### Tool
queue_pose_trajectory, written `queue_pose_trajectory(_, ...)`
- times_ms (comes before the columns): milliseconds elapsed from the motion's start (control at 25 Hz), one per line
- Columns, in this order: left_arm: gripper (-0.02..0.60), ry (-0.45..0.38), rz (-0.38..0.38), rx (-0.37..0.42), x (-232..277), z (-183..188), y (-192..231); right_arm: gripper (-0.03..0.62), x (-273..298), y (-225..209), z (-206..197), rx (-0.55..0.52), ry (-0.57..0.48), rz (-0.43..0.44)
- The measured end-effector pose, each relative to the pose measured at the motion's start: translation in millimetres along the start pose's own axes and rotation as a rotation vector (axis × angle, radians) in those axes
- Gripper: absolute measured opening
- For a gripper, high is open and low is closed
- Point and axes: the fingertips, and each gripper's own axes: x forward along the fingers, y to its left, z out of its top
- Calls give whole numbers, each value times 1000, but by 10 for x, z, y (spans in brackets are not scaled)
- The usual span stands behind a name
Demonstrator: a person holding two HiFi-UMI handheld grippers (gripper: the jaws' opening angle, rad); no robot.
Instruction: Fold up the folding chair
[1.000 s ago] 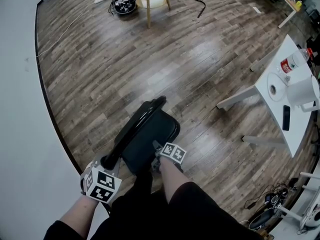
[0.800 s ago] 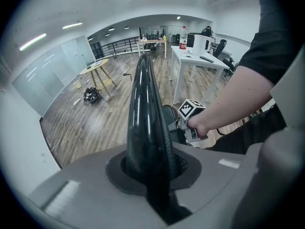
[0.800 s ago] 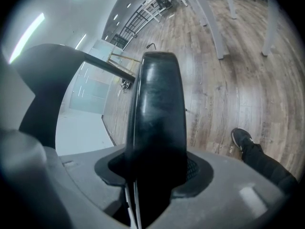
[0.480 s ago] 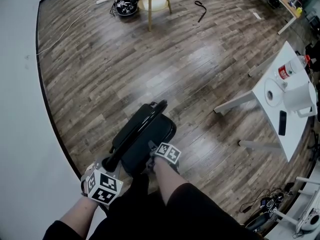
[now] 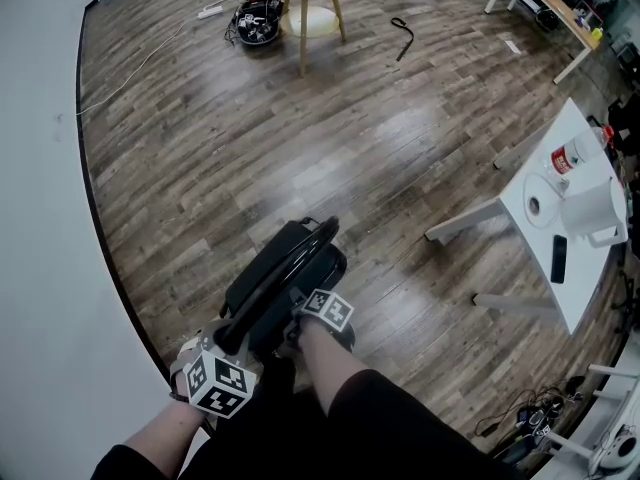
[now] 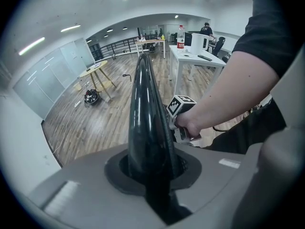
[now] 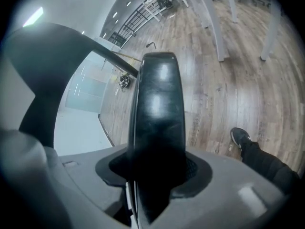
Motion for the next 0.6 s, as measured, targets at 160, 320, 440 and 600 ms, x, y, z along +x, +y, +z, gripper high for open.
queue_pose_trajectory(160, 64, -3, 4, -5, -18, 6, 22, 195, 17, 145, 3, 1, 2, -2)
queue_pose_trajectory(320, 64, -3, 12, -1, -31, 8, 22, 189, 40, 296, 1, 1, 5, 9)
queue_pose_trajectory(440, 64, -2, 17, 2, -41, 25, 27, 187, 40, 376, 15, 0, 4, 5)
queue_pose_trajectory(600, 64, -2, 23, 4, -51, 31, 27, 186, 27, 460, 20, 6, 4, -12)
